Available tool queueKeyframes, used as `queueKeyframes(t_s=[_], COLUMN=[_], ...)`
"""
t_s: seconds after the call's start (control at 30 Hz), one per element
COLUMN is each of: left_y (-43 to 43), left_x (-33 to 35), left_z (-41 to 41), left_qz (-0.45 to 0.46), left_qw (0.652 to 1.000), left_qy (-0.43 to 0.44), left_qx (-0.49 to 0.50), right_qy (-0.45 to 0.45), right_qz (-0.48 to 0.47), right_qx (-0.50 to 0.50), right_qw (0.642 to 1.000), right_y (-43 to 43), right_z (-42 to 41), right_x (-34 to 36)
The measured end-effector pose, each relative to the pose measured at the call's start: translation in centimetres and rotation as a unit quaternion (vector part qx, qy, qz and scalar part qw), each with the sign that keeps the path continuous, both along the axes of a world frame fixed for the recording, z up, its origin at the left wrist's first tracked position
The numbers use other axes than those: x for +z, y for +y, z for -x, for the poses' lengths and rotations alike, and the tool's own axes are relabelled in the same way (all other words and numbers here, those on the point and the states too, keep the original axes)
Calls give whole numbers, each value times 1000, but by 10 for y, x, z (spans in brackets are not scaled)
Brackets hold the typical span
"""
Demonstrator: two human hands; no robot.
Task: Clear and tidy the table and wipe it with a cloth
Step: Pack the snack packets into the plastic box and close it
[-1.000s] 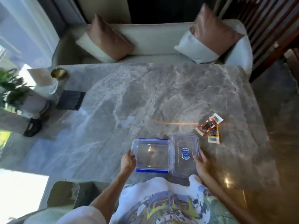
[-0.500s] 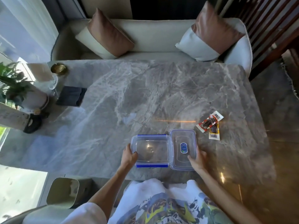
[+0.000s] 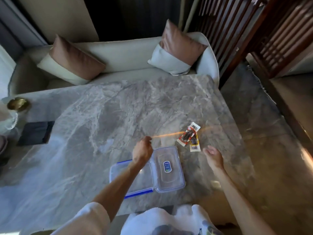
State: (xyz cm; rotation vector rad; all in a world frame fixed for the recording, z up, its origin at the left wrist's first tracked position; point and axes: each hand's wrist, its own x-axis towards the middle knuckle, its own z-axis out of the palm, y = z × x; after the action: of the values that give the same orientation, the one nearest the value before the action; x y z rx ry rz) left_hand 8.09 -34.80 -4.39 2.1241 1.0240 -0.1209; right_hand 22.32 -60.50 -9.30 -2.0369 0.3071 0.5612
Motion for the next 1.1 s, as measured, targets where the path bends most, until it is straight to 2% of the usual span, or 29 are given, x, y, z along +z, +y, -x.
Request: queueKeyframes(t_s=[0.1, 0.23, 0.37, 0.47, 0.63, 0.77, 0.9, 0.93, 1.0, 1.03, 1.1], left_y=[-27, -64, -86, -98, -129, -160, -171, -174, -182, -187, -197], left_x=[-7, -36, -64, -81, -93, -91, -82, -78, -68, -66, -65], left_z=[-59, -129, -176, -190, -179, -171, -165, -163, -164, -165, -165], left_qz=[24, 61, 83, 101, 56, 71, 157, 214, 357, 403, 410], left_qw=[1000, 998, 995, 990, 987, 990, 984, 969, 915, 896, 900], left_qy=[7, 26, 50, 82, 150, 112, 55, 32, 0, -4, -18], left_qx=[-13, -11, 33, 54, -23, -46, 66, 117, 187, 185, 147], right_qy=[4, 52, 108, 164, 224, 244, 274, 294, 308, 303, 311], right_qz=[-1, -14, -27, -48, -105, -99, -138, -163, -212, -226, -254], right_qx=[15, 22, 25, 38, 86, 89, 38, 13, -31, -38, -44], right_qw=[1000, 998, 993, 984, 965, 961, 951, 942, 927, 925, 915], right_y=[5, 8, 5, 3, 18, 18, 1, -4, -12, -16, -23], right_z=[-40, -82, -107, -114, -105, -93, -94, -94, -94, -93, -90], right_x=[-10, -34, -54, -59, -52, -51, -49, -47, -43, -40, -36])
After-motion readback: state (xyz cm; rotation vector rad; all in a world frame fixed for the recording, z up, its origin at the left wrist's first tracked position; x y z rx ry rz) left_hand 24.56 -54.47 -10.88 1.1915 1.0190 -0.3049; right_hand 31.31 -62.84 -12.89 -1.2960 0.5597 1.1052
